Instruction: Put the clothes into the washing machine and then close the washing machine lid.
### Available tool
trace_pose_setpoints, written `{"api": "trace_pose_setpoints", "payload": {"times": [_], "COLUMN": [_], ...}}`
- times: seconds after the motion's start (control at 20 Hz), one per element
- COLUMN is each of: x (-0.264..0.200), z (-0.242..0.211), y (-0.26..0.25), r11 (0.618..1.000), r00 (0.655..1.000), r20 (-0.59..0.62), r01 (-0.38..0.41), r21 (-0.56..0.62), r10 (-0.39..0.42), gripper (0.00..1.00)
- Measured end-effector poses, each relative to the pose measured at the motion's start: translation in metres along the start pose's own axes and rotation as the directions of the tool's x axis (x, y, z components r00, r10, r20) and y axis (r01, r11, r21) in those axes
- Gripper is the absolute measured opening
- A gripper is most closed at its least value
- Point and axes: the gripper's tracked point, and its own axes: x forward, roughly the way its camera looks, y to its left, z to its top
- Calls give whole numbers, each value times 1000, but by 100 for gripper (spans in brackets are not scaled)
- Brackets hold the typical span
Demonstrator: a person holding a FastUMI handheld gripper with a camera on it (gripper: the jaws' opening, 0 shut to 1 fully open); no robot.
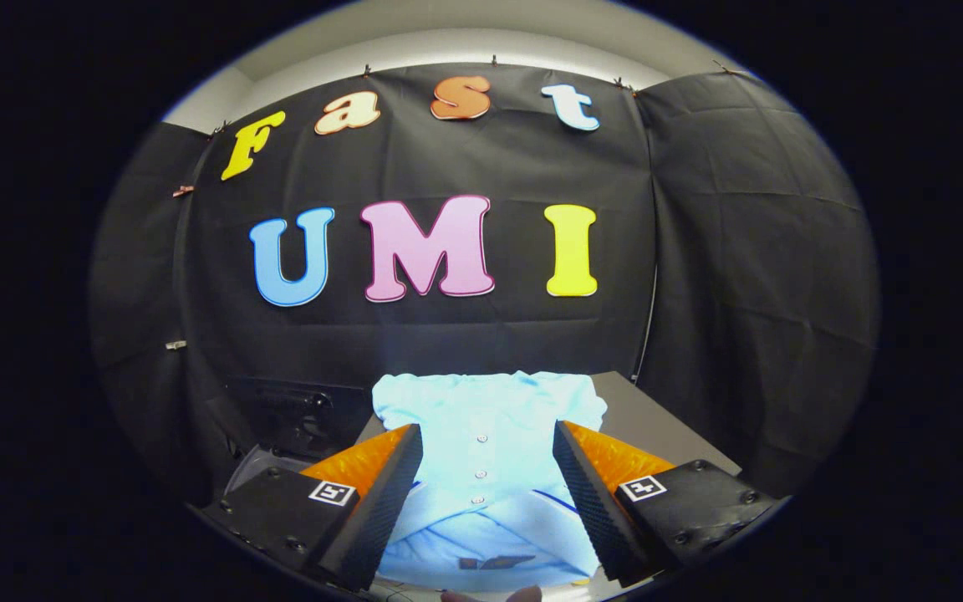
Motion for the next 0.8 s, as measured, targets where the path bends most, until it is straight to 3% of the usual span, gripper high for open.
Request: {"api": "trace_pose_setpoints", "payload": {"times": [0.35,0.5,0.7,0.8], "x": [89,109,112,114], "z": [-28,-52,-59,-58], "y": [2,15,8,6], "r11": [998,996,988,990], "r00": [982,936,898,887], "r20": [-185,-341,-433,-458], "r01": [-34,-92,-128,-115], "r21": [-50,16,-88,-79], "r10": [24,92,78,67], "gripper": [99,99,98,98]}}
